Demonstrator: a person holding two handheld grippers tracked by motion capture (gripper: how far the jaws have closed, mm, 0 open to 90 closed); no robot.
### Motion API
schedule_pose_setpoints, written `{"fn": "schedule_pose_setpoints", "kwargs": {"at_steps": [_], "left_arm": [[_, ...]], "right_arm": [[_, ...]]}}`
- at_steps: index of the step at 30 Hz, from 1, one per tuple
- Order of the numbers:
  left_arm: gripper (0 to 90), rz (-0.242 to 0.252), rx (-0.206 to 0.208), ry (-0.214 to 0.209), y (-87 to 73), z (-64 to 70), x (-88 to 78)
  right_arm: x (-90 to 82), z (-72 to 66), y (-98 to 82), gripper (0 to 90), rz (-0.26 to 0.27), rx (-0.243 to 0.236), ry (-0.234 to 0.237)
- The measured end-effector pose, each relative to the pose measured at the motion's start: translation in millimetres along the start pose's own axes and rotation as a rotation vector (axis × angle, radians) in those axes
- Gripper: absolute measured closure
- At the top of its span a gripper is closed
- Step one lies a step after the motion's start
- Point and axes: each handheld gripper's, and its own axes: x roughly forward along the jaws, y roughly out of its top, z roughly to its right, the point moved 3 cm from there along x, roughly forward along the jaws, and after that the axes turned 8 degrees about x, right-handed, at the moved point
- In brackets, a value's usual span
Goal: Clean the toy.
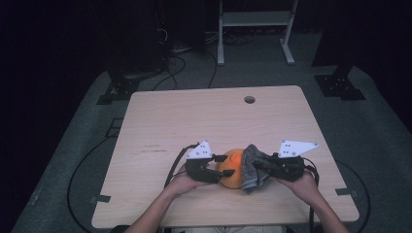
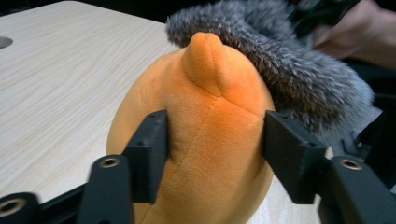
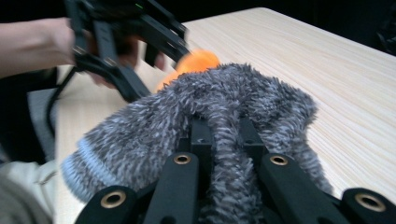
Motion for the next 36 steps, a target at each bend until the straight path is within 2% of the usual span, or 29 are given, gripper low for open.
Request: {"fn": "schedule_pose_setpoints", "kwargs": {"at_steps": [1,2,4,6,7,9,10,11,12,14,15,17,19,22,24,29,33,36], "left_arm": [[45.0,-0.006,0.026,-0.008,1.1,3.3,2.8],[46.0,-0.013,0.057,-0.017,2.4,7.6,5.3],[45.8,-0.03,0.097,-0.022,4.5,13.2,7.6],[43.3,-0.021,0.09,-0.023,5.0,11.5,6.0],[39.0,-0.011,0.081,-0.013,5.1,9.3,4.8],[27.9,-0.026,0.061,0.047,4.4,4.8,6.2],[24.3,-0.038,0.057,0.058,3.2,3.1,8.4],[23.4,-0.032,0.043,0.042,2.0,1.9,9.9],[26.7,-0.025,0.045,0.022,1.2,2.5,11.0],[40.3,-0.032,0.094,0.008,0.6,6.8,11.9],[40.3,-0.042,0.107,-0.001,0.7,9.3,12.2],[44.0,-0.065,0.146,-0.005,0.4,12.5,11.5],[46.0,-0.07,0.161,-0.007,-0.2,12.3,9.5],[47.4,-0.055,0.135,0.002,-1.7,7.3,6.3],[48.0,-0.045,0.112,-0.01,-3.9,3.6,4.1],[47.7,-0.026,0.076,-0.024,-7.6,-1.1,1.0],[47.2,-0.005,0.047,-0.013,-7.5,-4.0,-0.2],[47.9,0.009,0.005,-0.021,-5.7,-5.9,-4.4]], "right_arm": [[-0.1,-4.0,3.2,81.1,-0.001,-0.012,0.025],[0.0,-10.8,11.0,81.1,-0.002,-0.043,0.04],[0.5,-11.8,14.5,81.1,-0.004,-0.058,0.044],[1.4,-10.8,16.3,81.2,-0.021,-0.057,0.042],[1.7,-9.0,15.3,81.1,-0.027,-0.051,0.041],[0.8,-4.9,12.3,81.1,-0.033,-0.03,0.032],[-0.5,-3.7,11.4,81.1,-0.028,-0.015,0.037],[-1.5,-3.3,10.8,81.1,-0.026,-0.012,0.039],[-1.6,-4.5,10.6,81.1,-0.023,-0.011,0.036],[0.1,-10.6,13.7,81.1,-0.027,-0.032,0.047],[0.1,-10.6,13.7,81.1,-0.027,-0.032,0.047],[4.3,-15.0,15.9,81.1,-0.053,-0.063,0.058],[7.2,-14.8,17.7,81.1,-0.071,-0.072,0.067],[6.8,-4.8,16.6,81.2,-0.055,-0.046,0.056],[4.0,6.2,11.8,81.2,-0.027,0.006,0.052],[-3.4,30.1,-11.8,81.1,-0.011,0.108,0.023],[-8.7,38.7,-24.1,81.1,-0.021,0.129,-0.014],[-13.4,41.0,-29.2,81.1,-0.046,0.127,-0.046]]}}
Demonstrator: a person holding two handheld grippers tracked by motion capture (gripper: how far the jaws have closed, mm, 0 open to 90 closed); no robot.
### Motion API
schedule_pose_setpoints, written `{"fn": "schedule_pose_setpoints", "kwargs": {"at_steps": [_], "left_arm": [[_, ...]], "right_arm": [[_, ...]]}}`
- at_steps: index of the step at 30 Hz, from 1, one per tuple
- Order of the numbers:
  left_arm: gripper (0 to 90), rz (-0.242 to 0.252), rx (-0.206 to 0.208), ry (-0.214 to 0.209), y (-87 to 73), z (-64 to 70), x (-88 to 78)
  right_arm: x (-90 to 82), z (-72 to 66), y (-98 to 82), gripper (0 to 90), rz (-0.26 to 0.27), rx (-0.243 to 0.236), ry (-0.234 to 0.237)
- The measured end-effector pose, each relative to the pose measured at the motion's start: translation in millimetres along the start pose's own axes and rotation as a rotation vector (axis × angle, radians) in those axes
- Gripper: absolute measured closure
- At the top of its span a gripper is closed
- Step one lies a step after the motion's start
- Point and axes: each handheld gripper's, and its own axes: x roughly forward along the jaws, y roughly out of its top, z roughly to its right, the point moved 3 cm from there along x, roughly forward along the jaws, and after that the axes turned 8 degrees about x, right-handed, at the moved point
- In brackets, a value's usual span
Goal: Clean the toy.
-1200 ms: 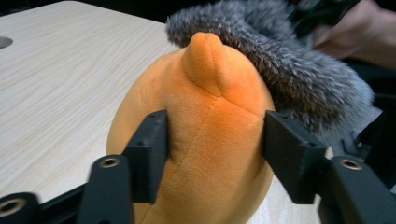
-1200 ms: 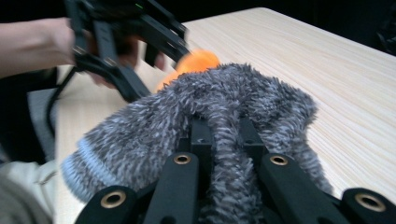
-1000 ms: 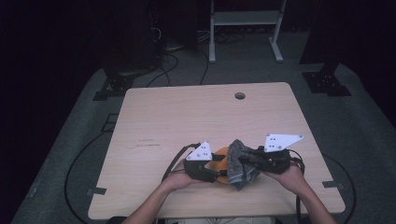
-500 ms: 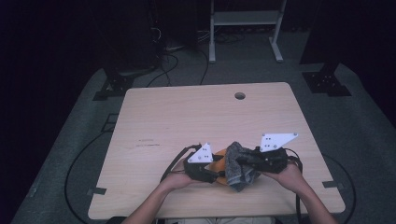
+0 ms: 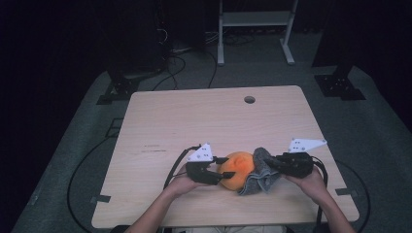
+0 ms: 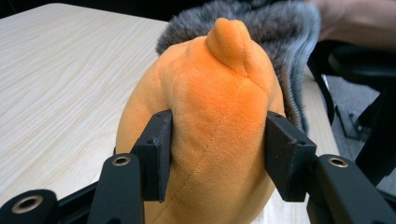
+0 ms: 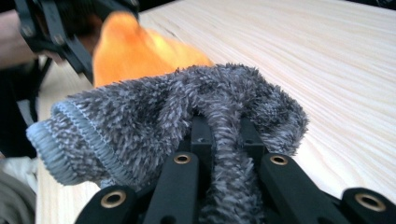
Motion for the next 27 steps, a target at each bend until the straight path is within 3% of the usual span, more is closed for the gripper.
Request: {"fn": "schedule_pose_setpoints", "kwargs": {"at_steps": [4,7,10,15,18,19,24,27], "left_arm": [[49.1,0.047,-0.032,-0.003,7.6,-4.8,-16.2],[50.2,0.036,-0.036,0.008,5.3,-5.7,-20.5],[50.8,0.036,-0.046,0.019,3.4,-7.6,-20.8],[50.5,0.007,-0.011,0.032,5.6,-0.6,-10.8],[50.1,0.0,-0.003,0.043,6.6,1.0,-6.0],[50.2,-0.004,-0.008,0.043,5.8,0.9,-6.0],[49.0,0.0,-0.022,0.043,3.9,-1.0,-8.3],[48.6,0.002,-0.014,0.039,5.9,0.8,-2.9]], "right_arm": [[-7.1,-2.9,1.6,81.1,0.02,-0.01,-0.011],[-6.7,-13.0,9.5,81.1,0.039,-0.033,0.012],[3.5,-24.1,18.2,81.1,0.045,-0.056,0.04],[18.9,-46.7,34.1,81.1,0.073,-0.092,0.11],[25.1,-56.3,44.5,81.0,0.074,-0.135,0.094],[27.4,-56.1,45.2,81.1,0.064,-0.143,0.078],[24.0,-40.9,28.7,81.2,0.028,-0.086,0.061],[18.7,-39.2,24.8,81.2,0.041,-0.069,0.063]]}}
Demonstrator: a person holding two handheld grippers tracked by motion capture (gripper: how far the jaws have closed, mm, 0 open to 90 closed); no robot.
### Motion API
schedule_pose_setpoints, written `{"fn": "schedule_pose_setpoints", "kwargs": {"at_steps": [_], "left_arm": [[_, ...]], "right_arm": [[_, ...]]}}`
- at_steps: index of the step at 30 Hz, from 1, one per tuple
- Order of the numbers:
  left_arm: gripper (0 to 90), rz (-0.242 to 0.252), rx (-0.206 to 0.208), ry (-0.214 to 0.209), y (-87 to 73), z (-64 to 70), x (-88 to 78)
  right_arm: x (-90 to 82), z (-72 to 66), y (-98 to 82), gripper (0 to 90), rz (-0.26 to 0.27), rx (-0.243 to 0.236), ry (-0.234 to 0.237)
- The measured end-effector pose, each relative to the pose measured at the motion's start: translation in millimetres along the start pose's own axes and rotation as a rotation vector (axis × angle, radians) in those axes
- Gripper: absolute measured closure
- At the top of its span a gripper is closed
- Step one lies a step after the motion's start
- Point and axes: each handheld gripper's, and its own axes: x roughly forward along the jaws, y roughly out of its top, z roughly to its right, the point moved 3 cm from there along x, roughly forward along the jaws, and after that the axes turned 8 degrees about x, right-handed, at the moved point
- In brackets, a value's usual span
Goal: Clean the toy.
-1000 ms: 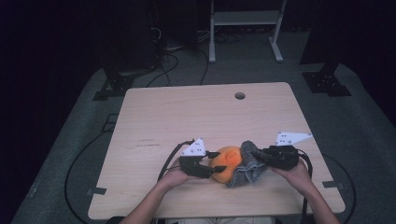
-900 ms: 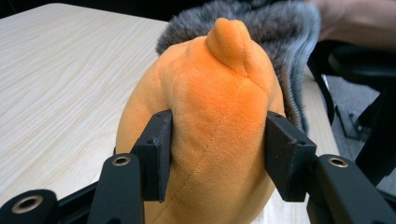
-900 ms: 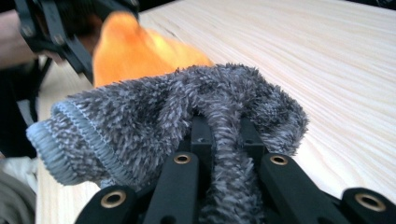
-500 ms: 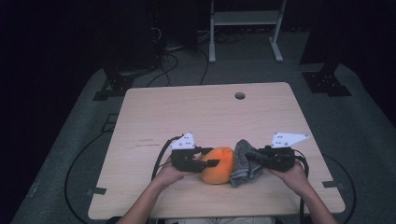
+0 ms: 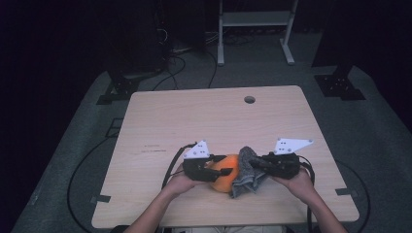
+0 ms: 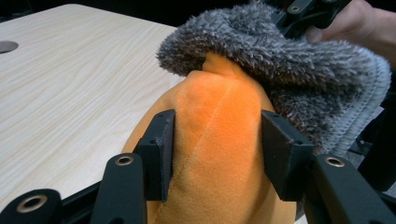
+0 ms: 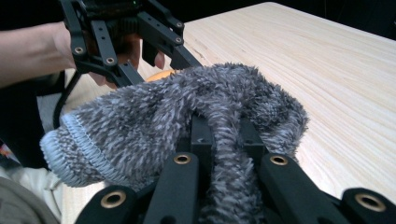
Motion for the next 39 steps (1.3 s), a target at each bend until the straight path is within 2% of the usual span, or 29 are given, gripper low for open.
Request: {"fn": "schedule_pose_setpoints", "kwargs": {"at_steps": [4,6,8,10,14,17,20,22,24,26,27,29,30,31,32,33,35,37,39], "left_arm": [[47.9,-0.014,0.019,-0.01,3.0,5.9,10.3],[47.4,-0.02,0.034,-0.018,4.3,11.1,15.3],[46.8,-0.024,0.044,-0.019,5.1,12.8,16.2],[46.8,-0.021,0.029,-0.014,3.7,10.0,14.0],[46.8,-0.008,-0.006,-0.016,0.9,4.7,10.3],[46.4,-0.01,0.001,-0.025,1.7,6.1,12.8],[46.0,-0.008,0.0,-0.033,2.5,8.9,17.1],[44.5,-0.009,0.008,-0.039,3.4,9.6,16.3],[36.6,0.016,0.011,-0.059,3.9,8.3,11.5],[24.9,0.066,-0.051,-0.121,2.7,2.2,4.7],[20.8,0.069,-0.08,-0.135,1.1,-1.4,1.8],[16.2,0.028,-0.085,-0.085,-4.3,-8.7,-0.4],[13.8,0.0,-0.092,-0.074,-8.0,-11.6,0.9],[11.7,-0.029,-0.1,-0.079,-12.4,-14.2,3.2],[9.5,-0.041,-0.128,-0.099,-16.2,-15.5,6.1],[9.0,-0.038,-0.146,-0.116,-18.4,-15.9,8.0],[9.3,-0.042,-0.131,-0.12,-18.3,-14.7,9.2],[19.1,-0.047,-0.083,-0.093,-18.6,-13.7,8.5],[26.6,-0.047,-0.095,-0.09,-19.4,-13.4,8.9]], "right_arm": [[-7.3,-6.2,6.6,81.2,0.061,-0.008,0.018],[-6.5,-10.3,12.7,81.1,0.07,-0.027,0.022],[-2.5,-12.3,15.3,81.1,0.057,-0.045,0.015],[1.7,-10.4,12.4,81.1,0.029,-0.051,-0.002],[-2.2,-0.5,1.7,81.2,0.021,-0.012,-0.016],[-9.1,2.2,-3.2,81.1,0.02,0.013,-0.022],[-11.3,-8.1,3.0,81.1,0.058,-0.012,-0.005],[-5.3,-14.6,5.4,81.1,0.031,-0.049,-0.009],[-0.8,-13.9,2.8,81.2,0.009,-0.05,-0.004],[-1.4,-10.2,-1.4,81.2,0.013,-0.03,0.004],[-2.7,-9.0,-3.7,81.2,0.013,-0.023,0.0],[-6.5,-7.1,-7.9,81.1,0.013,-0.013,0.0],[-8.4,-5.9,-9.8,81.2,0.012,-0.011,-0.004],[-10.1,-4.3,-11.3,81.2,0.011,-0.007,-0.008],[-11.3,-3.1,-12.5,81.1,0.011,-0.004,-0.006],[-12.1,-2.4,-13.4,81.2,0.011,-0.001,-0.004],[-12.6,-1.8,-15.3,81.2,0.011,-0.003,-0.007],[-13.9,-0.8,-17.4,81.2,0.008,0.003,-0.009],[-16.4,2.2,-21.6,81.2,0.004,0.012,-0.018]]}}
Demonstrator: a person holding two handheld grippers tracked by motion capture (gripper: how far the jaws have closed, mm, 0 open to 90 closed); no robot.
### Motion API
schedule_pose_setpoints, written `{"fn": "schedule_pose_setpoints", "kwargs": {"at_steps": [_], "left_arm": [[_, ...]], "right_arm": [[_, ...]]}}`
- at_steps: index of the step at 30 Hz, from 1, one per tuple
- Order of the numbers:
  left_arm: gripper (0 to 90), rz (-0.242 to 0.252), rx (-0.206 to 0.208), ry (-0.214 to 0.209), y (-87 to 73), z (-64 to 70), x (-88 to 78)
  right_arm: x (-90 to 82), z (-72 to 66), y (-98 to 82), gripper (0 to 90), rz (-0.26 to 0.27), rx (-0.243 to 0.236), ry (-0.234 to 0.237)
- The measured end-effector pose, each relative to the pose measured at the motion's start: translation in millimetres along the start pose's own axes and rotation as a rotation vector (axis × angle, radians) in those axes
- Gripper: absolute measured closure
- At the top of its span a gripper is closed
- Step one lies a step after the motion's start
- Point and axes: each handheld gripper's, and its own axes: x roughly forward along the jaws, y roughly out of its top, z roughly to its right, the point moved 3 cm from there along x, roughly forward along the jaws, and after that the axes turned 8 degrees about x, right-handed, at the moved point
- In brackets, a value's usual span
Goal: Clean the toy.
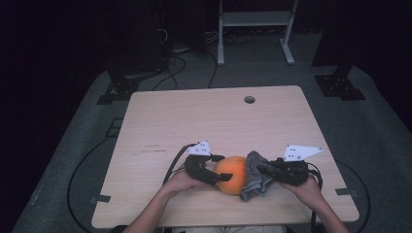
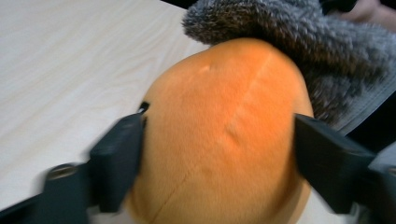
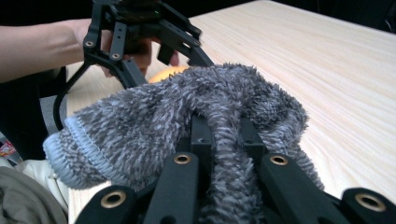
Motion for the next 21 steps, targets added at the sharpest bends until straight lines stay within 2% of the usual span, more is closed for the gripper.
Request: {"fn": "schedule_pose_setpoints", "kwargs": {"at_steps": [3,7,10,13,15,18,20,21], "left_arm": [[31.1,-0.003,0.001,0.012,1.5,1.1,-1.0],[35.2,0.009,0.003,0.034,4.8,3.5,-1.7],[39.0,0.048,-0.006,0.029,10.7,3.3,-6.8],[39.9,0.055,0.012,0.074,17.2,4.7,-12.1],[40.3,0.056,0.012,0.094,18.8,4.9,-13.4],[40.4,0.044,0.017,0.103,18.4,4.9,-12.7],[39.6,0.035,0.02,0.111,17.1,4.5,-13.9],[39.6,0.027,0.021,0.114,15.8,4.1,-14.4]], "right_arm": [[-5.6,4.8,-9.4,81.2,-0.013,0.024,-0.016],[-13.3,7.9,-20.7,81.1,-0.043,0.027,-0.058],[-20.4,2.8,-13.0,81.1,-0.001,0.017,-0.049],[-22.5,-8.7,4.9,81.1,0.055,-0.013,-0.017],[-16.9,-17.5,16.9,81.1,0.066,-0.049,0.002],[1.3,-24.5,27.6,81.1,0.043,-0.084,0.006],[19.7,-20.4,26.9,81.1,0.012,-0.077,-0.002],[19.7,-20.4,26.9,81.1,0.012,-0.077,-0.002]]}}
